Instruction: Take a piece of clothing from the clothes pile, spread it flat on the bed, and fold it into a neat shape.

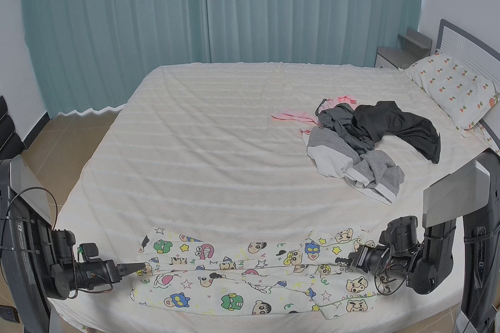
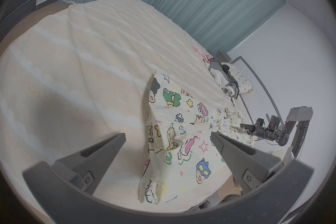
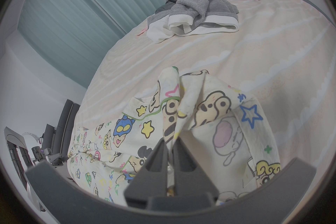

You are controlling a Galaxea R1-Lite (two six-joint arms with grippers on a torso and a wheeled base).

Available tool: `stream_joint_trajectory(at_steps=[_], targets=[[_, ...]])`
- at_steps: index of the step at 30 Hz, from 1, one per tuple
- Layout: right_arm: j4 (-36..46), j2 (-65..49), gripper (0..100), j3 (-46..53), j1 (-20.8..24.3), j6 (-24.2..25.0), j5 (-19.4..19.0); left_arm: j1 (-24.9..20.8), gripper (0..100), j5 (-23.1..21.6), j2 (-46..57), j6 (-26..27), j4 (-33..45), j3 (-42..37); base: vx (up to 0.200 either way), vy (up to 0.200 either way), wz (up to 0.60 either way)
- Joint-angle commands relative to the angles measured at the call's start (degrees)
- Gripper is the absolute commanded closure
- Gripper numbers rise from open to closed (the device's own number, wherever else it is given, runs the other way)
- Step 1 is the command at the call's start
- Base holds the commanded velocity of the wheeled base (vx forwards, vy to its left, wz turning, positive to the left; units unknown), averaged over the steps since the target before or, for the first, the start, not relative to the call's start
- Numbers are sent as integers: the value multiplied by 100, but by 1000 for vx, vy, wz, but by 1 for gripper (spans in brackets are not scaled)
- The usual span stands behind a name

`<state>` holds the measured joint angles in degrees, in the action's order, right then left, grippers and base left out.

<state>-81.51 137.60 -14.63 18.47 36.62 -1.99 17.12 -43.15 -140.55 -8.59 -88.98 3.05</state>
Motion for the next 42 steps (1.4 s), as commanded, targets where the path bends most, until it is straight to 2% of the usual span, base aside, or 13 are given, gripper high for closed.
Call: stream_joint_trajectory(at_steps=[1, 10, 24, 25, 28, 30, 31, 34, 36, 37, 38, 41, 42], targets=[[-58, -40, 100, 109, -1, 12, -3, 11, 0, 0, -17, -2, -102, -6, 0, 0, 0], [-647, -251, 100, 733, -89, -6, -3, 2, 0, 0, -17, 7, -102, -24, 0, 0, 0], [-656, -31, 100, 786, -247, -41, 41, -33, 0, 26, -26, 68, -102, 29, 0, 0, 0], [-665, -31, 0, 795, -238, -41, 41, -50, 0, 44, -8, 68, -102, 38, 0, 0, 0], [-682, -57, 0, 821, -212, -50, 41, -209, 0, 149, 71, -11, -102, 108, 0, 0, 0], [-744, -57, 0, 874, -212, -50, 41, -305, 0, 378, 106, -81, -102, 196, 0, 0, 0], [-797, -49, 0, 944, -203, -59, 41, -543, 0, 765, 133, -248, -102, 328, 0, 0, 0], [-805, -101, 0, 979, -203, -50, 58, -1096, 0, 1266, 141, -661, -102, 530, 0, 0, 0], [-805, -154, 0, 1059, -203, -41, 93, -1439, 0, 1644, 115, -723, -102, 609, 0, 0, 0], [-805, -154, 0, 1059, -203, -41, 93, -1439, 0, 1644, 115, -723, -102, 609, 0, 0, 0], [-805, -233, 0, 1111, -203, -15, 120, -1694, 0, 2013, 54, -723, -102, 759, 0, 0, 0], [-805, -277, 0, 1138, -203, -6, 120, -1879, 0, 2232, -26, -714, 47, 882, 0, 0, 0], [-805, -383, 0, 1146, -195, -6, 111, -2081, 0, 2470, -69, -714, 373, 1058, 0, 0, 0]])
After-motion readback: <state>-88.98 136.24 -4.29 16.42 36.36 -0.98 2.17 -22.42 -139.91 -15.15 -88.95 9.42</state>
